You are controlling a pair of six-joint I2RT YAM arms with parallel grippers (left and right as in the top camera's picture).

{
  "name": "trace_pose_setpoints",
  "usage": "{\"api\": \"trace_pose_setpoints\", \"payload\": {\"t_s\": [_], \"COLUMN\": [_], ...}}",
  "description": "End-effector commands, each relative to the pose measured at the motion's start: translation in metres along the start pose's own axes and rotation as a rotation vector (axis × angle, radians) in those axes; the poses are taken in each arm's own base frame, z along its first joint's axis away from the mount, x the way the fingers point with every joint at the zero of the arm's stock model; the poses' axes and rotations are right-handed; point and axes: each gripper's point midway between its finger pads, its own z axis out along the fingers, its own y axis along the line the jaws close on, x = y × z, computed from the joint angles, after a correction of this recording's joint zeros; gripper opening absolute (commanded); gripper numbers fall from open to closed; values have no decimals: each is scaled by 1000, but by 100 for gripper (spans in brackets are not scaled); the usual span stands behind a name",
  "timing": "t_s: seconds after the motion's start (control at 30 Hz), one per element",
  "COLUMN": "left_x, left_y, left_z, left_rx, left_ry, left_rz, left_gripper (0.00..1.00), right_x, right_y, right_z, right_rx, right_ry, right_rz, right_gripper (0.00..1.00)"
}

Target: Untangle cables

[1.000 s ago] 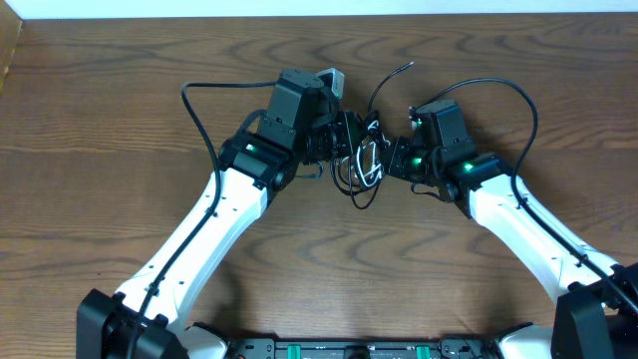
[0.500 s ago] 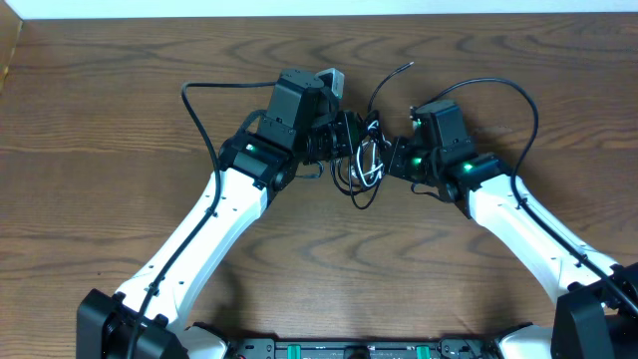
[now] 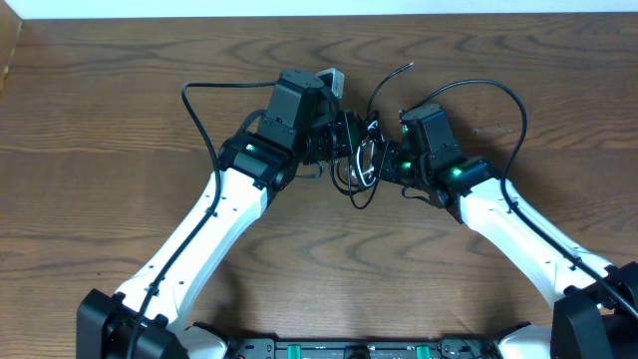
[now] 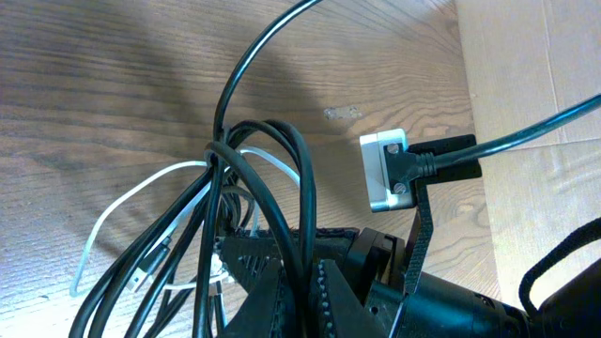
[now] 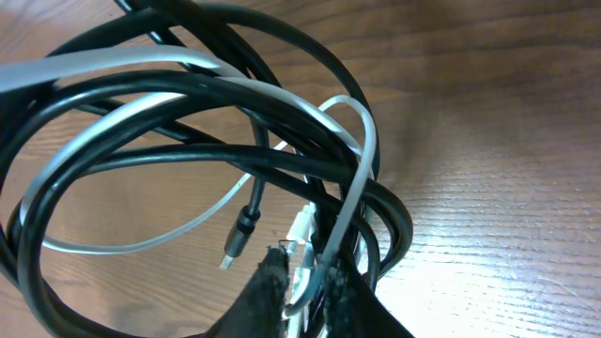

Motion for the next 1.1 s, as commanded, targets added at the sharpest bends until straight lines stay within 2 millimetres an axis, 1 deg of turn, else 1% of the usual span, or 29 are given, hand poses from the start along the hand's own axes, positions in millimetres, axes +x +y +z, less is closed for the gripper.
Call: {"api": "trace_pose_setpoints", "payload": {"t_s": [0.0, 0.1, 0.23, 0.37, 0.5, 0.6, 0.63, 0.67, 0.77, 0.87, 0.9, 0.97, 1.03, 1.07], "left_x": [-11, -11, -11, -11, -11, -11, -11, -11, -11, -11, -11, -11, -11, -10], "left_y": [-13, -13, -13, -13, -13, -13, -13, -13, -13, -13, -13, -12, -12, -13], "left_z": [-10, -10, -10, -10, -10, -10, -10, -10, -10, -10, -10, -10, -10, -10], "left_rx": [25, 25, 25, 25, 25, 24, 24, 24, 25, 24, 24, 23, 23, 23], "left_ry": [-37, -37, -37, -36, -36, -36, -36, -36, -36, -36, -35, -35, -34, -34], "left_rz": [16, 16, 16, 16, 16, 16, 16, 16, 16, 16, 16, 15, 15, 15], "left_gripper": [8, 7, 8, 7, 7, 7, 7, 8, 8, 7, 7, 7, 8, 8], "right_x": [-5, -5, -9, -12, -19, -24, -27, -29, -33, -39, -45, -50, -53, -55], "right_y": [3, 3, 5, 15, 27, 30, 30, 29, 20, 7, -6, -19, -31, -42], "right_z": [0, 0, -2, -14, -35, -58, -72, -78, -96, -112, -121, -127, -130, -130], "right_rx": [6, 8, -6, -53, -98, -114, -118, -117, -106, -77, -49, -16, 16, 48], "right_ry": [-17, -18, -29, -36, -73, -109, -131, -140, -167, -194, -217, -234, -242, -240], "right_rz": [5, 5, 4, -33, -95, -107, -104, -102, -80, -56, -42, -17, -2, 10], "right_gripper": [8, 2, 1, 1, 1, 1, 1, 1, 1, 1, 1, 1, 1, 1]}}
